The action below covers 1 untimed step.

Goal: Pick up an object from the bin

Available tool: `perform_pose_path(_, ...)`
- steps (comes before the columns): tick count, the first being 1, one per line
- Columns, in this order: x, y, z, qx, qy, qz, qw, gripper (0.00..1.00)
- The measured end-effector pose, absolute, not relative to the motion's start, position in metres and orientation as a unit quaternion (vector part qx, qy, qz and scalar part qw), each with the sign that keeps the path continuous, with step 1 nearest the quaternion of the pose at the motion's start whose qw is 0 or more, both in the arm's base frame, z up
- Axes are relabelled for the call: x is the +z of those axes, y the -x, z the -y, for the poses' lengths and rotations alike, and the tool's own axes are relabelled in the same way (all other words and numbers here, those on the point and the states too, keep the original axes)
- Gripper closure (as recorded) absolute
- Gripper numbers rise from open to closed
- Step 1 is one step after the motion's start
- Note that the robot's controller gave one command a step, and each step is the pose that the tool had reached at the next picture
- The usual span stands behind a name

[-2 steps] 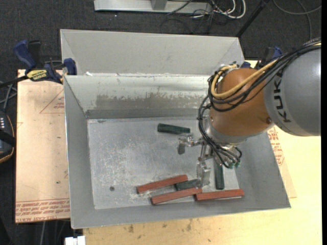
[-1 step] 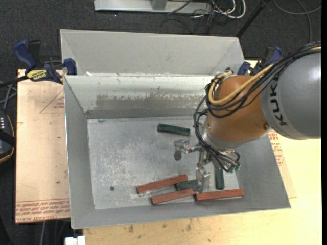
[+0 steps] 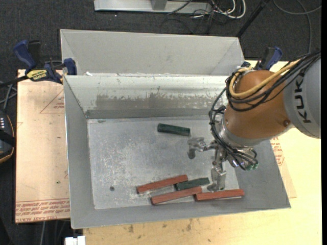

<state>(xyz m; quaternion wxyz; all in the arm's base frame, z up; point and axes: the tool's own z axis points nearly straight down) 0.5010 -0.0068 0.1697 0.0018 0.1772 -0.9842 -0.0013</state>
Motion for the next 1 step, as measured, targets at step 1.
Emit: perform_pose_path(1,0.1459,-0.4988,-0.0307,0.001,-0.117,0.993,-0.004,0.00)
